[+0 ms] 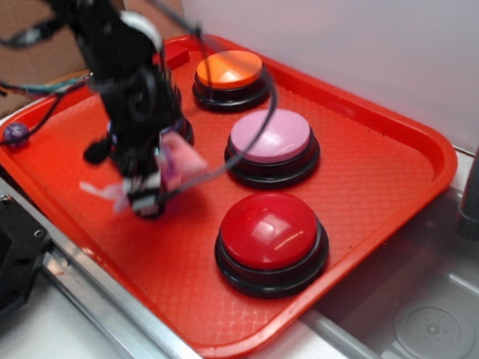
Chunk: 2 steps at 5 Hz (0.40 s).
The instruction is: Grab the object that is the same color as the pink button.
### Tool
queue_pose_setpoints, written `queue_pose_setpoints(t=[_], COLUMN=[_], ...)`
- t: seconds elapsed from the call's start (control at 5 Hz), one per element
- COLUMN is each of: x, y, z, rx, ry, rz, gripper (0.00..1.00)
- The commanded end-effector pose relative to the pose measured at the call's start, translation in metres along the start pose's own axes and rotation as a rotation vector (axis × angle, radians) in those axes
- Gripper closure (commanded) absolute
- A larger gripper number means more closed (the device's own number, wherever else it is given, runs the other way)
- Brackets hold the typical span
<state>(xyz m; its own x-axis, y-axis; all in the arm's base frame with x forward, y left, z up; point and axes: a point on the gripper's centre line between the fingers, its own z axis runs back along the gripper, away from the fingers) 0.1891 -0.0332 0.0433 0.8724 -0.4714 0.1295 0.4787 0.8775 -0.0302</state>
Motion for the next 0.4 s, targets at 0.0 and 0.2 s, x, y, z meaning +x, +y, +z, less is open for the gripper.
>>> queue_pose_setpoints(t=[0.0, 0.2], x=[0.011, 0.003], y=[0.040, 0.053], z=[0.094, 0.125], rx=[0.109, 0.142], ry=[0.077, 0.064], rz=[0.492, 0.683], gripper=[1.00, 1.00])
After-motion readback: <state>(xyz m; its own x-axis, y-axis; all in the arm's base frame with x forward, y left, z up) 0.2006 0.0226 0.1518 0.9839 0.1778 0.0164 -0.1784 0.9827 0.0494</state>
